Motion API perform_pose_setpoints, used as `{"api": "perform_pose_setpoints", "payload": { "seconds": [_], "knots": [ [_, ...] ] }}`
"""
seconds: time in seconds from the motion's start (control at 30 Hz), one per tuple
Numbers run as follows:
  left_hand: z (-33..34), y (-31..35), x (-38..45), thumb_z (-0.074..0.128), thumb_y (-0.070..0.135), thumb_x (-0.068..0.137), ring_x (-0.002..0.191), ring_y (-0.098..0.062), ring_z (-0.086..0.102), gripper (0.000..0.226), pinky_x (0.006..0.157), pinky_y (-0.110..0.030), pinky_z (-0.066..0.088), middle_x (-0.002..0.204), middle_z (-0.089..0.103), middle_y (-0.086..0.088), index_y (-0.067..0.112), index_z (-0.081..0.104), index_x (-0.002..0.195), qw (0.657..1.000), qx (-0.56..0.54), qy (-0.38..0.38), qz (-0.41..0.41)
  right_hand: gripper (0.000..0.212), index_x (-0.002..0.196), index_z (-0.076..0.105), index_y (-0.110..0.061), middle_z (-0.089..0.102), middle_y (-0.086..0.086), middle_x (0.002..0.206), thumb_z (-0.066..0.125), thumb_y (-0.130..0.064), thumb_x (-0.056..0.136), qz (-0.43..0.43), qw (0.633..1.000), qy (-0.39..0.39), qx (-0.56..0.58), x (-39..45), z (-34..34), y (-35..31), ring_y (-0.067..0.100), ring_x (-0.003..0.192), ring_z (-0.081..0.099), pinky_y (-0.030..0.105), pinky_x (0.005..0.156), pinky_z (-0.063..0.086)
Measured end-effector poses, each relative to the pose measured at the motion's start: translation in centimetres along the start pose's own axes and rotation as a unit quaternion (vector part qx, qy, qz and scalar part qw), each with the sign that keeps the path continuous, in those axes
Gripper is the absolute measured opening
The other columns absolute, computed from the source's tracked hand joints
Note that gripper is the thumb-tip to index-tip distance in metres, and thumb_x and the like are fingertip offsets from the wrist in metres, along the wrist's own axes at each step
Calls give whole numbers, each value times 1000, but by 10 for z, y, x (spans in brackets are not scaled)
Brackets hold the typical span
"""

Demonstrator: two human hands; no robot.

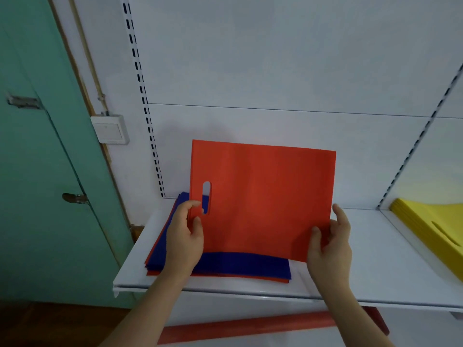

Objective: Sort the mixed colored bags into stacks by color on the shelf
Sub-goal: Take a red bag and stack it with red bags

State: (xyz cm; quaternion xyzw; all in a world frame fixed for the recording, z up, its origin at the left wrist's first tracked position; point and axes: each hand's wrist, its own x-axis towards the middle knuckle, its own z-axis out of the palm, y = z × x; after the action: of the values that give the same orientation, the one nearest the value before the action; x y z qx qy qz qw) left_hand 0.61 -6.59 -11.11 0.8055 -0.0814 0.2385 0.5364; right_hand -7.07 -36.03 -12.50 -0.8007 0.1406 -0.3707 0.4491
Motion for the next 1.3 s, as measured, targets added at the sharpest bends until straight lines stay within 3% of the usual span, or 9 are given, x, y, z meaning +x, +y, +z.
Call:
{"api": "perform_pose_setpoints", "payload": {
  "seconds": [0.13, 0.23, 0.33, 0.43, 0.5, 0.8, 0.93, 1.13, 1.3],
  "knots": [
    [2, 5, -1, 60, 16, 104, 110, 1, 64, 28, 89, -6, 47, 113, 66, 23, 35, 58, 125, 1000, -4, 14, 19, 61, 149, 29, -59, 59, -29, 117, 56, -28, 104, -21, 999, 31, -5, -3, -8, -1, -4, 102, 63, 42, 80, 54],
    [8, 12, 4, 58, 15, 105, 108, 3, 64, 25, 87, -7, 47, 111, 65, 25, 31, 60, 124, 999, -15, 17, 30, 31, 135, 50, -41, 60, -15, 122, 50, -29, 106, -78, 995, 53, -39, -4, -17, -1, 9, 105, 63, 42, 86, 56],
    [19, 23, 14, 58, 14, 105, 109, 7, 63, 24, 88, -11, 49, 113, 65, 25, 26, 62, 125, 998, -28, -9, 49, 25, 124, 61, -29, 58, -14, 119, 48, -28, 104, -113, 986, 87, -88, -6, -33, -4, 5, 103, 60, 29, 85, 53],
    [35, 37, 19, 59, 14, 105, 113, 8, 59, 27, 91, -7, 46, 119, 65, 21, 25, 63, 129, 996, -55, -39, 52, 29, 129, 62, -26, 56, -14, 118, 48, -25, 104, -98, 979, 129, -124, -13, -58, -8, 2, 102, 58, 9, 89, 42],
    [48, 47, 17, 60, 12, 104, 114, 5, 60, 30, 92, -4, 43, 123, 65, 17, 25, 64, 131, 993, -71, -59, 73, 31, 130, 63, -21, 56, -13, 118, 48, -19, 103, -98, 971, 162, -148, -21, -77, -10, 6, 101, 58, 4, 91, 37],
    [135, 103, -39, 62, 13, 103, 110, 12, 58, 28, 90, -1, 38, 117, 62, 30, 28, 67, 126, 958, -178, -191, 117, 45, 144, 59, -18, 57, -3, 122, 45, -17, 102, -16, 923, 262, -282, -97, -192, -4, 5, 98, 52, 22, 81, 40],
    [177, 147, -83, 61, 16, 103, 114, 3, 60, 29, 94, -4, 40, 122, 65, 21, 32, 64, 128, 932, -204, -267, 134, 48, 146, 58, -18, 58, -1, 123, 50, -1, 102, 26, 893, 310, -325, -135, -256, 0, 5, 99, 51, 34, 81, 47],
    [237, 224, -166, 59, 22, 104, 112, 21, 52, 32, 90, 3, 36, 120, 57, 38, 38, 60, 132, 895, -230, -336, 182, 56, 147, 59, -20, 58, -2, 123, 57, 6, 97, 62, 853, 371, -362, -181, -355, 16, 11, 100, 56, 31, 83, 46],
    [290, 286, -233, 62, 16, 103, 99, 12, 56, 30, 83, 3, 37, 121, 65, 20, 28, 64, 131, 877, -239, -360, 208, 59, 150, 57, -26, 58, -6, 121, 59, 2, 97, 100, 831, 408, -365, -209, -441, 38, 11, 98, 57, 29, 83, 45]
  ]
}}
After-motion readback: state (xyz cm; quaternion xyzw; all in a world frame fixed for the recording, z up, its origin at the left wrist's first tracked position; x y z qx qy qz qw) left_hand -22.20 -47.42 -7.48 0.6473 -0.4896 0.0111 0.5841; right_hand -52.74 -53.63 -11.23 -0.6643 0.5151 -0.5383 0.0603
